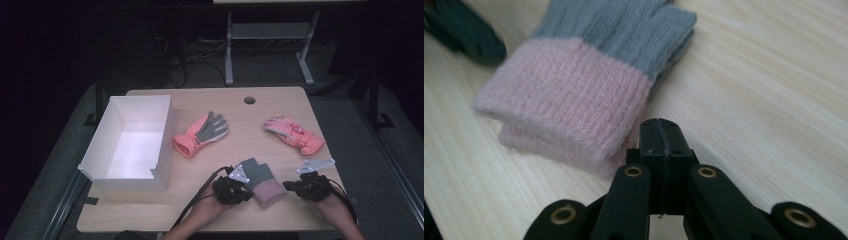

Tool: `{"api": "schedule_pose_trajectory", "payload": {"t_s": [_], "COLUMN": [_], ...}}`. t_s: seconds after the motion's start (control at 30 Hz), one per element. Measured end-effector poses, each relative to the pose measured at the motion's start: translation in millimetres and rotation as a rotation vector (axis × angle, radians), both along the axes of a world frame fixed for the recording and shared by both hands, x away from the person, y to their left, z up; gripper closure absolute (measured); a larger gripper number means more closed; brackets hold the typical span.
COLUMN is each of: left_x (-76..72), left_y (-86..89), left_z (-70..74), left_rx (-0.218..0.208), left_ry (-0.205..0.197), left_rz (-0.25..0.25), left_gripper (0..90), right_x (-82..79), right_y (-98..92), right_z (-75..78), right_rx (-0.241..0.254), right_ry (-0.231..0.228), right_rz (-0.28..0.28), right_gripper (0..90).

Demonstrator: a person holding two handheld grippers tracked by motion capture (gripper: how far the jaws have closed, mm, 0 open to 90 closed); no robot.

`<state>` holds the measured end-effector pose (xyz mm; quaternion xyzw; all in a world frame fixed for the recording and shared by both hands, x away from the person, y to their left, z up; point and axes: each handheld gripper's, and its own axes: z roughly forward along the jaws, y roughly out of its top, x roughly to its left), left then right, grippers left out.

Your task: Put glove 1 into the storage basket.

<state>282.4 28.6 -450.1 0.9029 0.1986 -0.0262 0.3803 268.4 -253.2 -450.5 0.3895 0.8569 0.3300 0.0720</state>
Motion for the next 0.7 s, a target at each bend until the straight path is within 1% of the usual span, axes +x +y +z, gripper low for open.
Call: {"api": "schedule_pose_trajectory", "payload": {"t_s": [0.07, 0.1, 0.13, 0.17, 0.2, 0.23, 0.27, 0.3, 0.33, 0.37, 0.4, 0.5, 0.53, 0.57, 0.6, 0.63, 0.67, 0.7], "left_x": [5.1, 7.3, 11.0, 11.0, 12.8, 15.8, 15.8, 17.5, 19.1, 20.5, 22.1, 25.4, 26.3, 27.3, 28.2, 30.7, 30.7, 31.7], "left_y": [7.6, 11.9, 21.5, 21.5, 26.6, 37.8, 37.8, 43.7, 49.5, 55.6, 61.5, 75.7, 79.2, 82.2, 84.9, 89.7, 89.7, 91.7], "left_z": [4.2, 6.2, 10.4, 10.4, 12.6, 16.7, 16.7, 18.2, 19.2, 19.9, 20.5, 21.1, 21.7, 22.2, 23.1, 24.9, 24.9, 26.0], "left_rx": [-0.007, -0.011, -0.015, -0.015, -0.014, -0.015, -0.015, -0.014, -0.015, -0.018, -0.015, -0.021, -0.017, -0.017, -0.018, -0.032, -0.032, -0.037], "left_ry": [-0.006, -0.007, -0.011, -0.011, -0.013, -0.016, -0.016, -0.016, -0.010, -0.014, -0.006, 0.022, 0.030, 0.027, 0.027, 0.029, 0.029, 0.030], "left_rz": [0.023, 0.033, 0.054, 0.054, 0.064, 0.084, 0.084, 0.095, 0.108, 0.121, 0.129, 0.154, 0.158, 0.164, 0.173, 0.188, 0.188, 0.198], "left_gripper": [89.8, 89.8, 89.8, 89.8, 89.8, 89.7, 89.5, 86.5, 86.5, 75.7, 75.7, 61.4, 55.9, 52.0, 44.3, 41.8, 39.6, 39.6], "right_x": [0.3, -1.2, -1.9, -3.0, -3.0, -3.9, -3.9, -5.1, -5.1, -6.4, -6.4, -7.8, -7.9, -7.8, -7.9, -7.9, -7.9, -7.6], "right_y": [3.1, 6.6, 8.1, 10.0, 10.0, 13.6, 13.6, 18.6, 18.6, 24.2, 24.2, 33.9, 37.6, 40.9, 48.5, 52.4, 52.4, 56.2], "right_z": [-1.4, -1.5, -1.6, -1.9, -1.9, -2.4, -2.4, -2.9, -2.9, -2.7, -2.7, -2.5, -2.7, -2.8, -3.0, -3.1, -3.1, -3.5], "right_rx": [-0.004, -0.010, -0.006, -0.002, -0.002, -0.006, -0.006, -0.005, -0.005, -0.003, -0.003, 0.001, 0.008, 0.006, 0.014, 0.015, 0.015, 0.014], "right_ry": [0.008, 0.011, 0.014, 0.018, 0.018, 0.023, 0.023, 0.027, 0.027, 0.032, 0.032, 0.038, 0.039, 0.037, 0.043, 0.048, 0.048, 0.050], "right_rz": [0.015, 0.032, 0.040, 0.044, 0.044, 0.064, 0.064, 0.082, 0.082, 0.101, 0.101, 0.130, 0.141, 0.155, 0.174, 0.184, 0.184, 0.195], "right_gripper": [90.0, 90.0, 90.0, 90.0, 90.0, 90.0, 90.0, 90.0, 90.0, 90.0, 90.0, 90.0, 90.0, 90.0, 90.0, 90.0, 90.0, 90.0]}}
